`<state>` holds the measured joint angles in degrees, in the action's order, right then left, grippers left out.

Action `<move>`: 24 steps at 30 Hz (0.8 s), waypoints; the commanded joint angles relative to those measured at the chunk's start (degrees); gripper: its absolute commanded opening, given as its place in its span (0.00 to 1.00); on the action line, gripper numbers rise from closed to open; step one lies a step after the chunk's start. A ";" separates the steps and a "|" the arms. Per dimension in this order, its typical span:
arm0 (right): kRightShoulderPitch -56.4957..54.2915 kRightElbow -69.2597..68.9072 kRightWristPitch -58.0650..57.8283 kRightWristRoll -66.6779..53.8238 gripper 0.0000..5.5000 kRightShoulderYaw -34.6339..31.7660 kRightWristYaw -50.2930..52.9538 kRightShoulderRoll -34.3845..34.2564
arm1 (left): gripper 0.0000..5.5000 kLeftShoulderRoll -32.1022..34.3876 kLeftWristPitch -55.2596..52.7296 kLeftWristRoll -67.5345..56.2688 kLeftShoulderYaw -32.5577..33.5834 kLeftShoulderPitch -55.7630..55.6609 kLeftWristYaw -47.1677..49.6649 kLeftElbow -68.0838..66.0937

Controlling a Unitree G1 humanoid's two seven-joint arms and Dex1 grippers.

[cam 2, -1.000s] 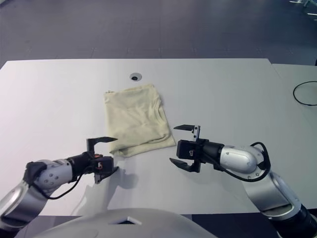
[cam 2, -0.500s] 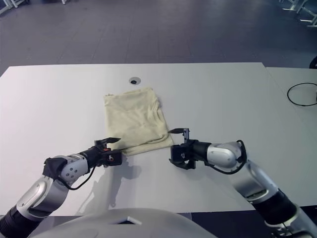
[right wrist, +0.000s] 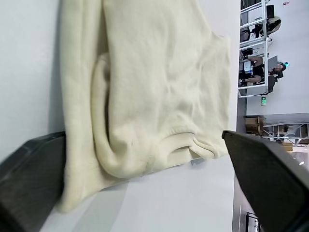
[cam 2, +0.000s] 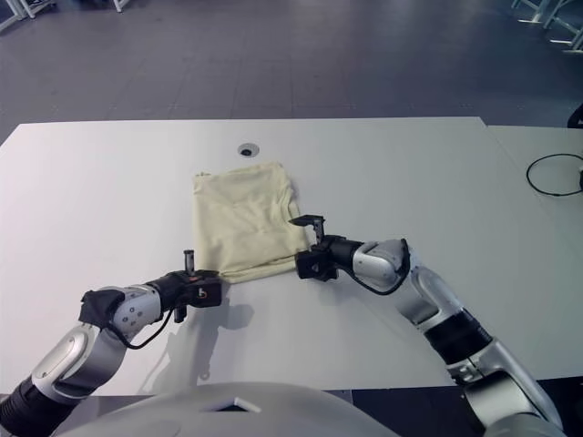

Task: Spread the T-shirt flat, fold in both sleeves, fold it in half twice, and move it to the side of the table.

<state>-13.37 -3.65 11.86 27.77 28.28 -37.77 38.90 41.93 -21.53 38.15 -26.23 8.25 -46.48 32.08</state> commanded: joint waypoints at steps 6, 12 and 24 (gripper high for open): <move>2.38 3.86 3.59 3.32 0.67 1.19 -0.32 1.09 | 0.00 1.76 0.26 0.04 0.08 2.75 -2.24 -4.36; 2.91 4.69 5.10 3.76 0.48 0.71 -0.41 1.60 | 0.00 1.93 0.96 -0.25 1.20 2.88 -2.27 -4.62; 3.50 4.21 3.82 3.92 0.09 -0.04 -0.43 0.35 | 0.00 2.15 2.97 -3.86 2.70 1.96 -4.45 -3.83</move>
<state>-10.85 0.39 16.96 30.59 28.13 -36.71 39.00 43.53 -16.94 36.01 -22.86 8.32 -47.21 29.85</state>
